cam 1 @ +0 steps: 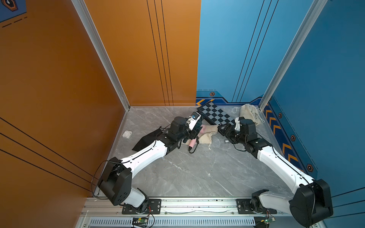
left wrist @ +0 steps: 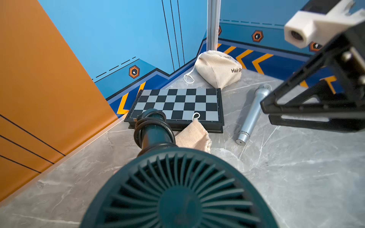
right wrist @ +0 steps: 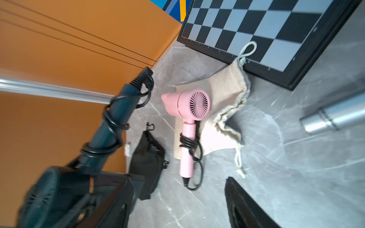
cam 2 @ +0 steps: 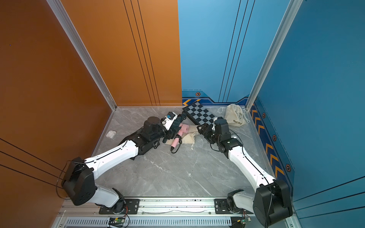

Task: Pack away hair dryers
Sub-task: Fold the hair dryer.

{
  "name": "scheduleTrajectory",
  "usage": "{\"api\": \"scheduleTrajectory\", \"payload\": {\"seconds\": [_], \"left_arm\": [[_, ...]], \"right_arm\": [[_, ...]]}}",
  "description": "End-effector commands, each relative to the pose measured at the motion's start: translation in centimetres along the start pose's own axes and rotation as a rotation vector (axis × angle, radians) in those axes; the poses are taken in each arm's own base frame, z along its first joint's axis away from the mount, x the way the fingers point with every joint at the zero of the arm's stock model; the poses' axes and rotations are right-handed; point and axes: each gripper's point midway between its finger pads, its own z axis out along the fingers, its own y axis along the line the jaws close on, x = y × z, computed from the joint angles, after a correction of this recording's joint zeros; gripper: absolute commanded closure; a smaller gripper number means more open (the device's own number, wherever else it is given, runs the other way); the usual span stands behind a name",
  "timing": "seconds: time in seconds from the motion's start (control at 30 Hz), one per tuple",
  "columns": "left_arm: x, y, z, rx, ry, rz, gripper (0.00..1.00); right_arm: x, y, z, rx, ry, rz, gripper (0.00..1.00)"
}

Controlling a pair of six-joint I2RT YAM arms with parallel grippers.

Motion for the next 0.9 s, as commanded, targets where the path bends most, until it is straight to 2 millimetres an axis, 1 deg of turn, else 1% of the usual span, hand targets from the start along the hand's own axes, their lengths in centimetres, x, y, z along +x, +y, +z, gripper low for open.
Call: {"api": "scheduleTrajectory", "payload": {"seconds": [0.0,0.07,0.2,0.3,0.37,0.47,0.53,0.63,0.73,0.8,0.87], "left_arm": [[-4.2,-0.5,-2.8,0.114,-0.092,-0.108,0.69],[-4.5,-0.5,-3.8,0.162,-0.088,-0.139,0.69],[-4.9,-1.1,-5.7,0.252,-0.075,-0.164,0.69],[-5.0,-1.7,-6.8,0.312,-0.068,-0.178,0.69],[-4.8,-2.1,-7.1,0.347,-0.052,-0.187,0.7],[-4.8,-2.5,-7.4,0.387,-0.044,-0.205,0.71],[-4.9,-2.7,-7.6,0.413,-0.046,-0.218,0.72],[-5.3,-2.9,-7.8,0.44,-0.047,-0.226,0.71],[-5.5,-3.2,-7.9,0.457,-0.036,-0.217,0.71],[-5.7,-3.3,-8.0,0.467,-0.026,-0.211,0.71],[-5.8,-3.4,-8.0,0.48,-0.023,-0.208,0.71]], "right_arm": [[-0.6,0.3,-0.9,0.065,-0.034,-0.386,0.25],[-0.6,1.3,-1.1,0.04,-0.054,-0.507,0.25],[-0.5,3.8,-1.9,-0.055,-0.138,-0.755,0.25],[0.3,5.4,-2.3,-0.127,-0.156,-0.929,0.24],[0.5,5.8,-2.1,-0.14,-0.144,-0.994,0.25],[0.6,6.3,-1.7,-0.173,-0.134,-1.062,0.25],[1.1,6.9,-1.4,-0.224,-0.124,-1.112,0.25],[0.9,7.1,-1.2,-0.274,-0.106,-1.155,0.26],[0.4,7.2,-1.6,-0.322,-0.069,-1.189,0.26],[-0.4,7.7,-2.2,-0.372,-0.067,-1.182,0.26],[-0.9,8.0,-2.3,-0.399,-0.064,-1.176,0.26]]}}
